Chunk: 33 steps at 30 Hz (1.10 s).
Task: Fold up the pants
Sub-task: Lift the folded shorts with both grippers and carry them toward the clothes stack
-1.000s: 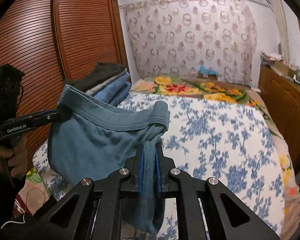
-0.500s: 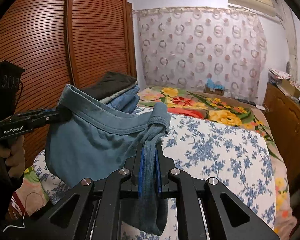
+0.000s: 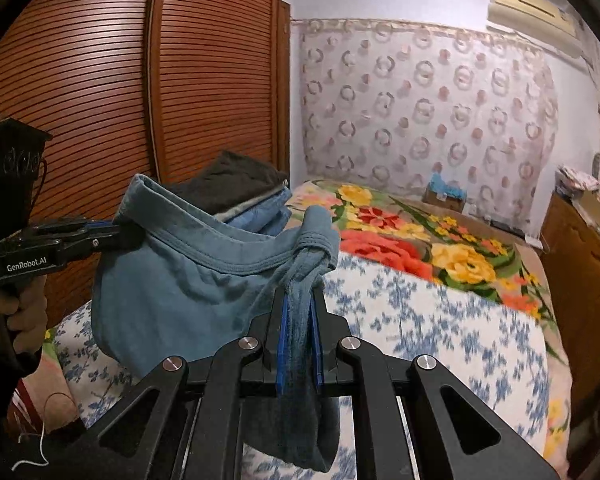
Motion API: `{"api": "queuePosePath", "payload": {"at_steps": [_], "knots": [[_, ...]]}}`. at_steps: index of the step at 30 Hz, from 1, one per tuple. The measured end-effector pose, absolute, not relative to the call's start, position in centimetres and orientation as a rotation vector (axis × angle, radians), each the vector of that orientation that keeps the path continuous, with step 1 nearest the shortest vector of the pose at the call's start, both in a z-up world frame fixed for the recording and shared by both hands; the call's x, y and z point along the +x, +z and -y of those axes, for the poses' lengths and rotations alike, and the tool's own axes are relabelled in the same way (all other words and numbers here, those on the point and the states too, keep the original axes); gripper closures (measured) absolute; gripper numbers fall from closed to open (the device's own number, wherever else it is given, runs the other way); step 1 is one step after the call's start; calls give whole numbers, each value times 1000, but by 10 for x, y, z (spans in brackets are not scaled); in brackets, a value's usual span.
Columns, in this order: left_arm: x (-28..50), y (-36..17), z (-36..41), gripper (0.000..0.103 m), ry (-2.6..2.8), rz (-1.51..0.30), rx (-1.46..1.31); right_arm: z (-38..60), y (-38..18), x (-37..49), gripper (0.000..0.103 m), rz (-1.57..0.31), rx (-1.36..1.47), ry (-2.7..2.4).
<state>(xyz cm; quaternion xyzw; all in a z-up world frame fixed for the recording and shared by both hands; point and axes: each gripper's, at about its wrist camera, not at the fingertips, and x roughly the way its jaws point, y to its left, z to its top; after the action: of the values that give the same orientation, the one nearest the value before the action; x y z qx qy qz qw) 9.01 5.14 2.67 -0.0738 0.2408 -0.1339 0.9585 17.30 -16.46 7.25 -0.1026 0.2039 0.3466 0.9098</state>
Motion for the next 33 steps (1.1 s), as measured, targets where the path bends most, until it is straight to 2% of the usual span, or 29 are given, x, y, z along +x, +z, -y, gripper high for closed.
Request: {"api": "queuePosePath", "payload": {"at_steps": [17,33], "knots": [[133,63,-106,89,-149,-413,-148,109,106,260,93,-320,-285,817],[152,56,-161,89,-22,-338,-233,53,95,344,93,-243,-379,912]]}}
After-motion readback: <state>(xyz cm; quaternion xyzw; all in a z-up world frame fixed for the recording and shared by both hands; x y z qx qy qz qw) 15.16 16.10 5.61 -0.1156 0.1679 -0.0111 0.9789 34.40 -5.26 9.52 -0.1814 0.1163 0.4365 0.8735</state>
